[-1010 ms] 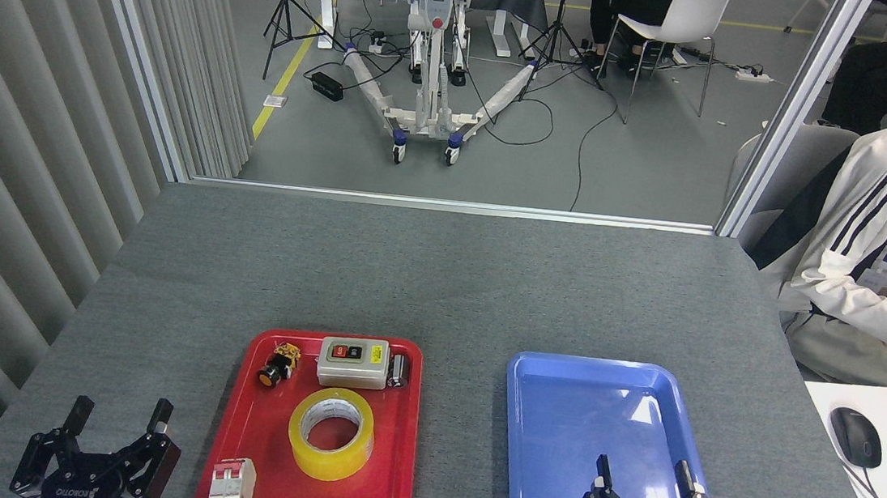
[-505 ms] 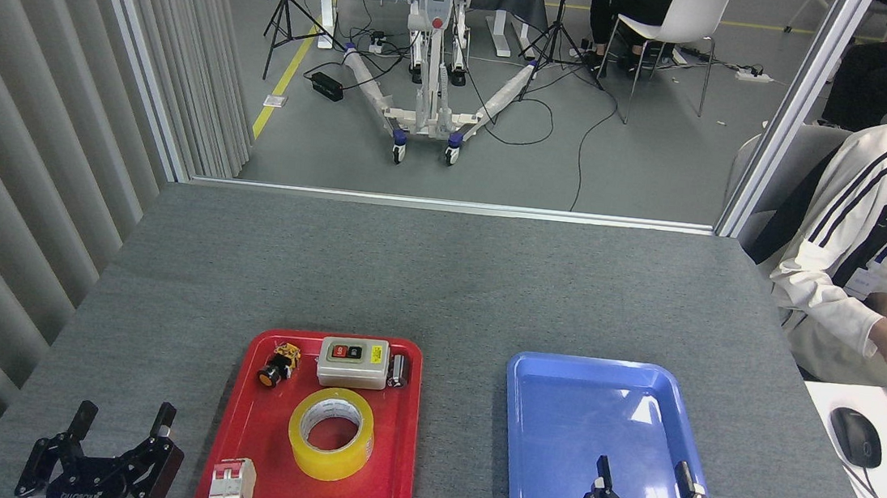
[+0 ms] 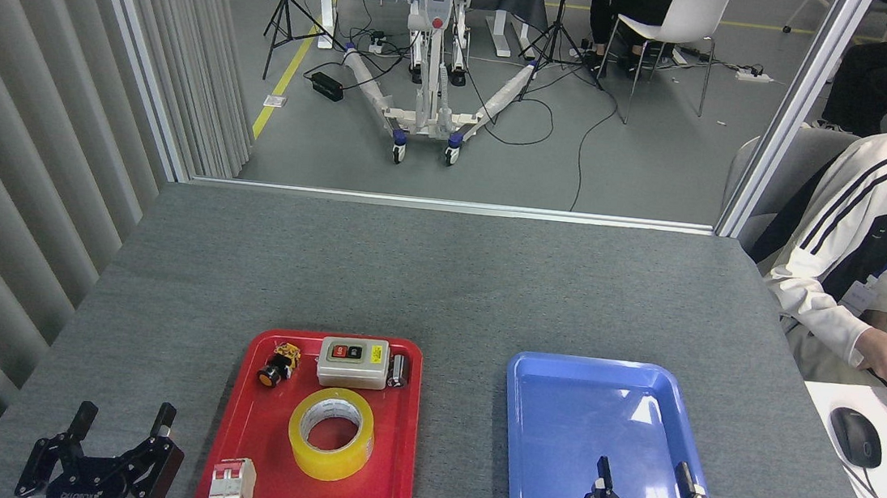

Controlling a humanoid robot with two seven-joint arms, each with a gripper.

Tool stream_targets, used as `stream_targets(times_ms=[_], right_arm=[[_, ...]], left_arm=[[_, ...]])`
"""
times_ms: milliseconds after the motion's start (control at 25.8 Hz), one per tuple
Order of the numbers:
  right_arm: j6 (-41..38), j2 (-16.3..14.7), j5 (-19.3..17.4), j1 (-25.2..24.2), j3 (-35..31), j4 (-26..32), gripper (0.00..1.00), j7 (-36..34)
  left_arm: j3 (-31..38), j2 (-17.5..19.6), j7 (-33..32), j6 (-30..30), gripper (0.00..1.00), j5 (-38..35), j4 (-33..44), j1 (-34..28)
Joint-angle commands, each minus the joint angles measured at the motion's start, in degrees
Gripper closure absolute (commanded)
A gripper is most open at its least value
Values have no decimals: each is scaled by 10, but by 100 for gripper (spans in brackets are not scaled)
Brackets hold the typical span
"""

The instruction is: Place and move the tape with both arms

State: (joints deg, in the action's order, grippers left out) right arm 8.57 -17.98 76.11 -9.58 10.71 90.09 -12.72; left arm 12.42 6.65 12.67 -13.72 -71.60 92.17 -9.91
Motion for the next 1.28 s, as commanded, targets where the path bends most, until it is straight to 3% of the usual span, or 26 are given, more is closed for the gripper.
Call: stream_targets(times_ms=[0,194,311,544,621,738,893,1243], right_arm=[[0,1,0,0,0,0,0,0],[0,0,0,0,0,0,0,0],[0,0,0,0,0,0,0,0],[0,-1,0,0,0,-1,0,0],[0,-1,0,0,0,-2,0,0],[0,0,0,0,0,-3,0,0],[0,0,0,0,0,-3,0,-1],[0,0,0,0,0,-4,0,-1]], left_arm=[[-2,4,-20,0,0,1,2,8],[-27,5,-109,-7,0,1,31,47],[-61,14,-203,-5,0,-2,30,93],[-102,24,-581,-8,0,-4,29,168],[-128,23,-659,-8,0,-3,28,193],[-160,14,-697,-5,0,-3,4,235],[-192,-11,-716,-8,0,-2,-97,295],[-192,-25,-753,0,1,-12,-192,345]])
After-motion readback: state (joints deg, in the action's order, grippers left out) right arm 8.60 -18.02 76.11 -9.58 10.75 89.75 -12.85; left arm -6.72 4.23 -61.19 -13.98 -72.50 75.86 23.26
